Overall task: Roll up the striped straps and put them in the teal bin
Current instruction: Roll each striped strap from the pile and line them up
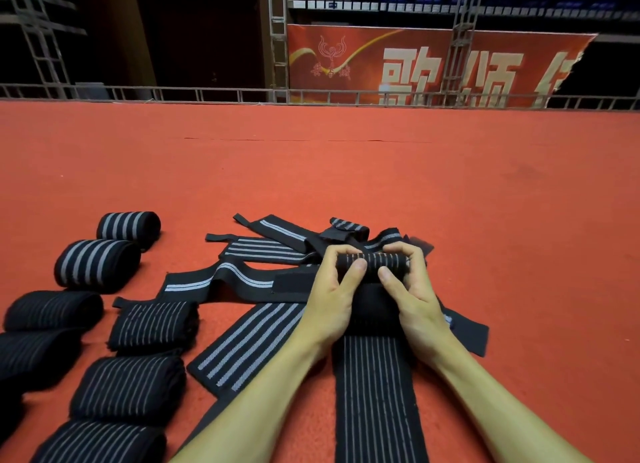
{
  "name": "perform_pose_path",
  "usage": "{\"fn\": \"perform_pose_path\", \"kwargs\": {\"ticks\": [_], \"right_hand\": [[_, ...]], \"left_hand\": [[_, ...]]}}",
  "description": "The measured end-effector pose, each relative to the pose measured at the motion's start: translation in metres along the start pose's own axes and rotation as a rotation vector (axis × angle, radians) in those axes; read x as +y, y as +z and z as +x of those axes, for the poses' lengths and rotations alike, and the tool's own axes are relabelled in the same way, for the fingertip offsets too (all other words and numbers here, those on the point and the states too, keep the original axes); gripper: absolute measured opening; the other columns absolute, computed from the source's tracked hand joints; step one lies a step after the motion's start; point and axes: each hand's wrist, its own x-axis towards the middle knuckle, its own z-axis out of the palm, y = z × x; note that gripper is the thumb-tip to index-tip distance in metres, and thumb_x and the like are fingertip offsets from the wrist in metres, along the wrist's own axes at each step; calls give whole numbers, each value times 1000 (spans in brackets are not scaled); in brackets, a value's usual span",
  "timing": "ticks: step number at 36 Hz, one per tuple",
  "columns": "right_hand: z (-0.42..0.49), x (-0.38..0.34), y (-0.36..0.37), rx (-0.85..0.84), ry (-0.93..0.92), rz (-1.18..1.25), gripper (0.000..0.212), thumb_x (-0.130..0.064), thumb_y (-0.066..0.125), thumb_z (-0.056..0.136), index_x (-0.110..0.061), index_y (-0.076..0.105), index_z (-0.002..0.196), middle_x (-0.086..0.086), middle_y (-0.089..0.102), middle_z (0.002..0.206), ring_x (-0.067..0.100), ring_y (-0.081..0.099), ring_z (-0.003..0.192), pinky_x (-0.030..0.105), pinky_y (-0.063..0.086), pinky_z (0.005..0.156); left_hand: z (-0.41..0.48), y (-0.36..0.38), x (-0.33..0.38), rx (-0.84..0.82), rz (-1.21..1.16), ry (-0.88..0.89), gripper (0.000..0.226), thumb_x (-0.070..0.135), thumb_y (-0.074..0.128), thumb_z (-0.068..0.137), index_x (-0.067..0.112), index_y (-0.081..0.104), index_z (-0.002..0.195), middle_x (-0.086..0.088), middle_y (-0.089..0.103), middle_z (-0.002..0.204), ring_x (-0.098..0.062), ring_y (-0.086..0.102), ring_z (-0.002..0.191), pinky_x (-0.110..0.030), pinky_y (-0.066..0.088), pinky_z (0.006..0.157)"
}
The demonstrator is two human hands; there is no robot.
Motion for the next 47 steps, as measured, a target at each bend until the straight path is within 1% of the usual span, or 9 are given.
{"fn": "perform_pose_path", "kwargs": {"ticks": [4,9,13,22,30,34,38,42,47], "right_hand": [[2,1,0,33,40,34,35,-40,64,85,-33,54,118,6,66,115,22,65,106,34,54,89],[4,4,-2,57,2,-64,13,-32,58,89,-38,57,101,-11,65,98,10,62,94,31,50,83],[3,5,-2,79,-29,-70,17,-35,60,86,-40,55,101,1,60,111,28,59,107,46,49,95],[-2,4,-3,-15,-19,-87,24,-18,52,88,-21,46,110,-29,60,93,-5,58,89,14,47,81],[1,1,0,74,10,-19,36,-40,64,79,-39,53,113,12,57,125,32,58,116,45,50,99],[2,2,0,49,88,39,47,-42,69,79,-30,49,121,10,63,123,26,62,114,39,52,95],[1,1,3,66,70,-57,28,-39,69,89,-26,54,109,-6,66,105,12,64,103,25,50,88],[1,-1,2,73,40,-72,23,-34,62,87,-25,54,106,-17,66,97,5,62,95,22,49,85],[1,0,-2,76,-50,-84,29,-34,69,77,-27,58,103,-3,64,104,17,60,102,33,48,92]], "left_hand": [[2,-3,0,31,-76,45,24,21,62,84,39,62,100,-7,66,112,-18,64,100,-35,53,89],[0,-3,0,5,-95,57,37,9,59,79,34,60,106,4,64,106,-11,62,99,-31,51,91],[0,-1,2,-32,-171,-19,39,18,60,80,27,52,117,-1,63,109,-11,62,100,-32,51,94],[-5,-1,5,-194,-69,-150,23,32,45,104,28,38,126,-1,65,107,-3,65,92,-22,51,83],[0,-3,3,-57,-151,-48,27,4,58,95,28,59,108,8,71,95,-11,66,92,-29,55,83],[1,-6,3,-11,-52,70,37,5,61,82,39,65,95,9,69,97,-9,63,94,-24,52,86],[0,-5,4,-36,-13,107,41,-17,56,81,21,61,97,20,65,88,1,59,86,-15,47,80],[-1,-3,3,-71,-51,62,34,5,60,77,20,56,107,19,64,98,1,58,93,-17,46,85],[-1,-1,3,-78,-67,-113,27,37,66,89,30,54,113,7,63,113,0,61,100,-24,48,88]]}}
